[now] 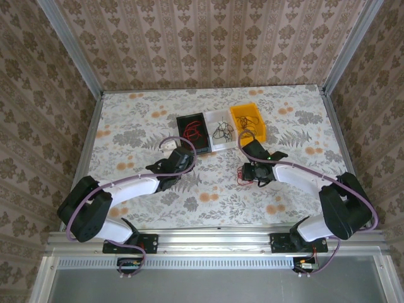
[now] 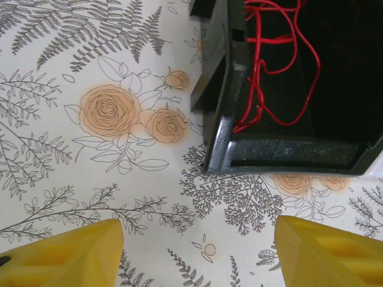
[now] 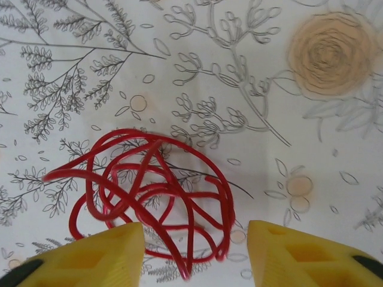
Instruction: Untangle the cables
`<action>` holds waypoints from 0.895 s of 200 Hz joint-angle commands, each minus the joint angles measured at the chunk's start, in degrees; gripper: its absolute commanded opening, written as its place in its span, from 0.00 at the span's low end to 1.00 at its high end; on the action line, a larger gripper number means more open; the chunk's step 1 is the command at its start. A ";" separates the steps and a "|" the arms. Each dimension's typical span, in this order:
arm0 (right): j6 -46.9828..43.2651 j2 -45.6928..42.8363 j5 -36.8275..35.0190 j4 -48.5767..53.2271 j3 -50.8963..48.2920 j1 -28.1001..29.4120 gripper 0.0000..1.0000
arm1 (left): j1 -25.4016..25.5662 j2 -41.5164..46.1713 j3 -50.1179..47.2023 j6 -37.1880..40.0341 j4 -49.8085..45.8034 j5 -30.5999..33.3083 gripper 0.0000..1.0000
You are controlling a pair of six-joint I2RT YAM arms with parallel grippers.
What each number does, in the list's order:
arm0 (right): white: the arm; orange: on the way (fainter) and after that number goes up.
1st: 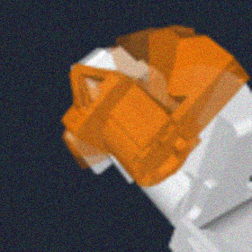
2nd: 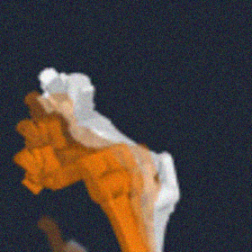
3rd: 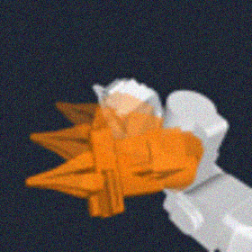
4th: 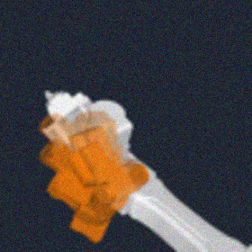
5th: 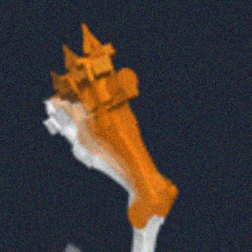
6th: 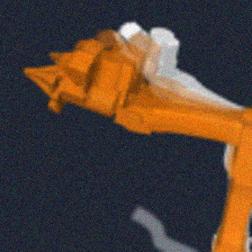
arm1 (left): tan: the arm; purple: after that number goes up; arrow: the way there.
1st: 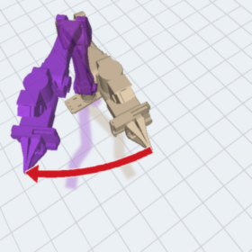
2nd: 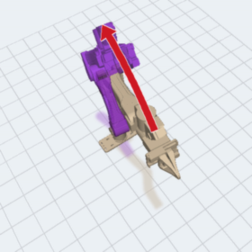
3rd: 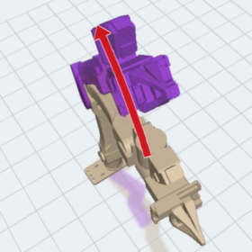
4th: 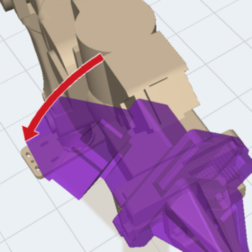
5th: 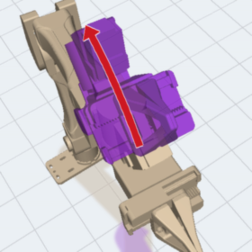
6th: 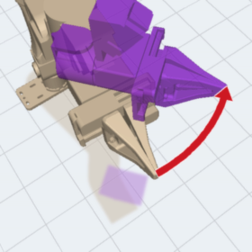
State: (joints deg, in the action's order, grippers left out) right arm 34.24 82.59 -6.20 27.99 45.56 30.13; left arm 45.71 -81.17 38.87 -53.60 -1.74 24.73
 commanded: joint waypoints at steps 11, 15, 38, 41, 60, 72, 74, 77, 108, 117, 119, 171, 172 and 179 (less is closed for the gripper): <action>-0.58 1.61 1.61 -4.41 -0.21 -0.25 0.24 | 0.05 0.67 0.15 -2.04 -3.31 1.82 0.68; -0.70 1.66 1.57 -4.43 -0.13 -0.25 0.19 | -0.01 0.58 0.15 -2.03 -3.28 1.75 0.68; -1.44 0.49 2.22 -4.32 -0.29 -0.25 0.04 | -0.01 -0.19 0.16 1.34 0.10 -1.59 0.68; -1.59 0.21 2.48 -4.34 -0.36 -0.25 0.03 | 0.03 -0.28 0.15 2.12 0.88 -2.48 0.67; -1.85 -1.99 4.96 -5.01 -1.04 -0.25 0.00 | 0.19 -1.39 0.07 7.40 6.21 -8.16 0.67; -1.35 -3.31 7.33 -6.06 -1.50 -0.29 0.00 | 0.27 -2.18 -0.25 10.98 10.18 -13.19 0.67; -1.19 -4.14 7.75 -6.27 -1.56 -0.26 0.00 | 0.32 -2.32 -0.32 11.57 10.86 -14.11 0.67; -0.95 -4.64 8.38 -6.61 -1.68 -0.30 0.00 | 0.35 -2.50 -0.37 12.31 11.80 -15.49 0.67; 2.13 -5.58 12.65 -9.53 -2.54 -0.51 0.00 | 1.38 -4.89 0.51 19.87 18.44 -28.15 0.66; 3.02 -5.27 13.10 -10.23 -2.73 -0.60 0.00 | 1.61 -5.69 1.16 21.18 19.37 -30.40 0.66; 3.25 -5.18 13.24 -10.41 -2.80 -0.64 0.00 | 1.58 -5.87 1.33 21.53 19.70 -31.03 0.66; 5.97 -3.84 15.17 -12.77 -3.46 -1.04 0.00 | 2.64 -15.01 9.53 25.81 18.16 -39.30 0.65; 5.99 -3.84 15.12 -12.73 -3.46 -1.08 0.00 | 2.63 -15.26 9.72 25.82 18.12 -39.44 0.65; 6.26 -3.84 14.91 -12.60 -3.46 -1.19 0.00 | 2.72 -16.48 10.71 26.08 17.98 -40.15 0.65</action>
State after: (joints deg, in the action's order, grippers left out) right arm 38.28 78.13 7.18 16.64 42.74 29.39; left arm 47.88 -94.52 46.02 -31.33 15.51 -9.39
